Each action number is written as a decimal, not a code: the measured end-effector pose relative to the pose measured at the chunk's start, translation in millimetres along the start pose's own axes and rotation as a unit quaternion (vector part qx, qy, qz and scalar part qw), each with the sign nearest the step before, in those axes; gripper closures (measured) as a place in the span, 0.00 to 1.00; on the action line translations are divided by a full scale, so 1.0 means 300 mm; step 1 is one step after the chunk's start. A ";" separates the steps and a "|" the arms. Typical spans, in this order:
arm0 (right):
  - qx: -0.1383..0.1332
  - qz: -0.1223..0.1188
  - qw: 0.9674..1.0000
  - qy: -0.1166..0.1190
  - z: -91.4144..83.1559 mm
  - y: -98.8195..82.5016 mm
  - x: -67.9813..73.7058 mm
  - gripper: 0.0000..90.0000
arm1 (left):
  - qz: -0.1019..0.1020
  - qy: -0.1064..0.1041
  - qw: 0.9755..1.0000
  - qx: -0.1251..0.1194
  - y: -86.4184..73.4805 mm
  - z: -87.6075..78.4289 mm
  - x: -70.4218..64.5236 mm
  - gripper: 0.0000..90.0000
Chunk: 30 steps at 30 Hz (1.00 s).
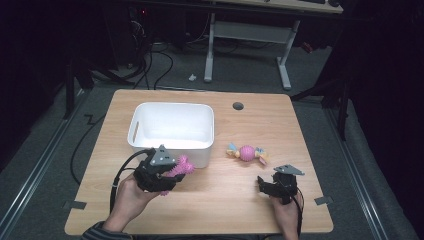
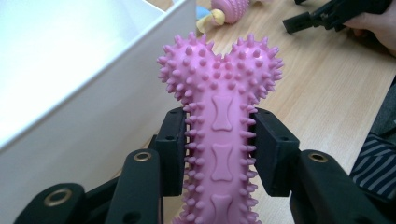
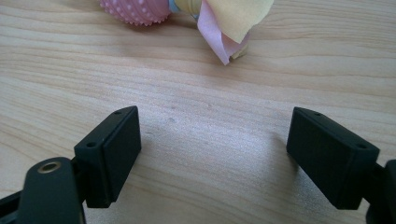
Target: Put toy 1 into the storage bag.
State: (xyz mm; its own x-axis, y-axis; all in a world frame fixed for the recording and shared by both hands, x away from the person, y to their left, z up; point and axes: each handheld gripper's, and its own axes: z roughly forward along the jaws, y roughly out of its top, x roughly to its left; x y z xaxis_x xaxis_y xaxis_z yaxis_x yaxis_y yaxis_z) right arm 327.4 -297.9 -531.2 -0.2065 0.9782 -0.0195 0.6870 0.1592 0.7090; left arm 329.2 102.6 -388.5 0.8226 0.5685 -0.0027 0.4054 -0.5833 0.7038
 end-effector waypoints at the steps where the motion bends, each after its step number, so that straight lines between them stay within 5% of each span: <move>1: 0.000 0.000 1.000 0.000 0.000 0.000 0.000 0.20 | -0.001 0.001 1.000 -0.004 0.006 -0.011 0.004 0.65; 16: -0.001 0.000 1.000 0.000 0.000 0.000 0.000 0.20 | -0.004 0.027 0.999 -0.033 0.094 -0.111 0.084 0.65; 30: 0.000 0.000 1.000 0.000 0.000 0.000 0.000 0.20 | -0.015 0.042 0.998 -0.032 0.150 -0.111 0.177 0.65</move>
State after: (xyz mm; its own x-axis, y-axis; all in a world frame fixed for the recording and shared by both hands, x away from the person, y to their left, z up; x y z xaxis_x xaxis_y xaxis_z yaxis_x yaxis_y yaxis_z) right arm 327.4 -297.8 -531.2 -0.2068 0.9782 -0.0190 0.6873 0.1591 0.7087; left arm 377.9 125.8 -333.4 0.7730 0.6335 0.0330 0.4008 -0.5281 0.7486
